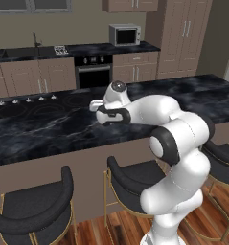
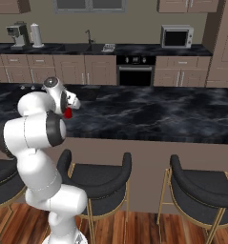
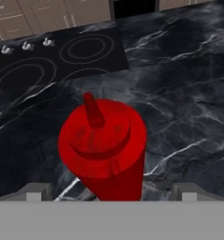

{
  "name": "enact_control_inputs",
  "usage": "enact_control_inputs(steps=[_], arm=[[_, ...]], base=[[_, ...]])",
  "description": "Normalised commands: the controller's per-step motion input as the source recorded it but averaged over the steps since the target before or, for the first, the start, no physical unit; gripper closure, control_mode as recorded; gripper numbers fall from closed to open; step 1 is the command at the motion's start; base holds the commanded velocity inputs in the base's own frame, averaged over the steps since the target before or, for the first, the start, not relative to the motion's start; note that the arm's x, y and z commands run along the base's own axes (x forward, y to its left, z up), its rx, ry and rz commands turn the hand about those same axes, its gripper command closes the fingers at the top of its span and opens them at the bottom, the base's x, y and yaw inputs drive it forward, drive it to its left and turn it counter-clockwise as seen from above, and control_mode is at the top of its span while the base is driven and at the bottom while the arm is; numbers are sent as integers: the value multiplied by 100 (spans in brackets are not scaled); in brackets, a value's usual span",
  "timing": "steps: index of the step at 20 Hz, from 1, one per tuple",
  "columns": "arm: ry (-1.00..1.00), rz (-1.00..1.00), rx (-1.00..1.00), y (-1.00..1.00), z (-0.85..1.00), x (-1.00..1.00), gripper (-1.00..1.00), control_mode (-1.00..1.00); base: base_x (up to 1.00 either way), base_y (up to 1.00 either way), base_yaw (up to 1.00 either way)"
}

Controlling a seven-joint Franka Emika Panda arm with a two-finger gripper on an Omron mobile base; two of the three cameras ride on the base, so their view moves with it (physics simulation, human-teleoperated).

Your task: Place the condiment bottle and ketchup from the counter to the top shelf of the fridge. If the existing items in the fridge are on the top shelf, move them to other shelves.

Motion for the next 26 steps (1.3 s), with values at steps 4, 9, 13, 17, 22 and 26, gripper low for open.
enact_control_inputs(steps=[4, 9, 13, 17, 22, 26], arm=[[0, 0, 0, 1, 0, 17, -100, -100], [0, 0, 0, 0, 0, 14, -100, -100], [0, 0, 0, 0, 0, 9, -100, -100], [0, 0, 0, 0, 0, 6, -100, -100], [0, 0, 0, 1, 0, 6, -100, -100], [0, 0, 0, 4, 0, 3, 100, -100]], base=[[0, 0, 0], [0, 0, 0], [0, 0, 0], [0, 0, 0], [0, 0, 0], [0, 0, 0]])
